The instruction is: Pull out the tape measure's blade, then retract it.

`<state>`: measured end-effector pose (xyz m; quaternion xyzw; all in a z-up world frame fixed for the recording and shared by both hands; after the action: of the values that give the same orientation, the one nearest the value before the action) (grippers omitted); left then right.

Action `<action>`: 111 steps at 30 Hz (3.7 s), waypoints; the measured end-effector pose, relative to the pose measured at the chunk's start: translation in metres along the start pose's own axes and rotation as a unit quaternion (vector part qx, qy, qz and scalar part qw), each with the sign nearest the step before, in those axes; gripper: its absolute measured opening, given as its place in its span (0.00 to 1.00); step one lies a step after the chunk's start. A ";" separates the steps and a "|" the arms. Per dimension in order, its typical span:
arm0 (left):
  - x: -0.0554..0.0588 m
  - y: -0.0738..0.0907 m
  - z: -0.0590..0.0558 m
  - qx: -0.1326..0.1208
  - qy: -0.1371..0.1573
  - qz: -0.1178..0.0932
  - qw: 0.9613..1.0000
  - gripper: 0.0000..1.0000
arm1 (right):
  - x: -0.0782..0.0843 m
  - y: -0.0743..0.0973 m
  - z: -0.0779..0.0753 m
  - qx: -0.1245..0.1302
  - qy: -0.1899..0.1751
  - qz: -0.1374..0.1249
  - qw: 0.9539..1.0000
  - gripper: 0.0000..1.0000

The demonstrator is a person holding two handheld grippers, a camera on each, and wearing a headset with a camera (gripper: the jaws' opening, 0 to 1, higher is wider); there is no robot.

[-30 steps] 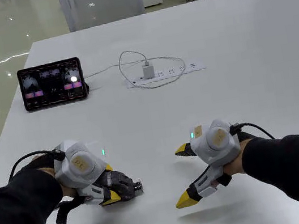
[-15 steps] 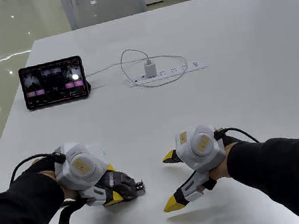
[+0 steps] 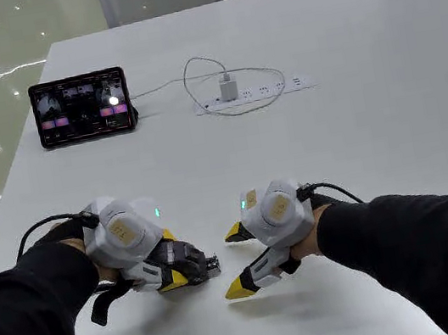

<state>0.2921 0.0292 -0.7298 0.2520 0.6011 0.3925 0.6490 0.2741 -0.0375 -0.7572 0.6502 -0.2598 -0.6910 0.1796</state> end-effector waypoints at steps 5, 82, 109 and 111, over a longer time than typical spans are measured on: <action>-0.001 -0.001 -0.001 0.001 -0.001 0.000 1.000 0.31 | 0.002 -0.004 -0.001 -0.005 0.024 0.020 1.000 0.41; 0.002 0.002 0.000 -0.003 0.024 -0.046 0.999 0.31 | 0.002 -0.013 -0.010 -0.041 0.026 0.022 0.999 0.11; 0.001 0.001 0.002 -0.008 0.028 -0.046 0.998 0.31 | 0.010 0.000 -0.013 -0.035 0.027 0.026 0.999 0.11; 0.000 0.001 0.002 -0.009 0.028 -0.046 0.998 0.31 | 0.010 0.001 -0.013 -0.035 0.028 0.026 0.999 0.11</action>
<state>0.2934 0.0305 -0.7288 0.2070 0.6268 0.3741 0.6514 0.2863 -0.0460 -0.7651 0.6558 -0.2473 -0.6760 0.2277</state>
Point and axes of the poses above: the centre of the closed fingertips' face, and the gripper's own axes: y roughly backward along the fingers, z roughly to its left, x roughly out of its underside, the point moved 2 cm from there along y, roughly backward along the fingers, and after that the axes turned 6 degrees about -z, right-handed, at the moved point
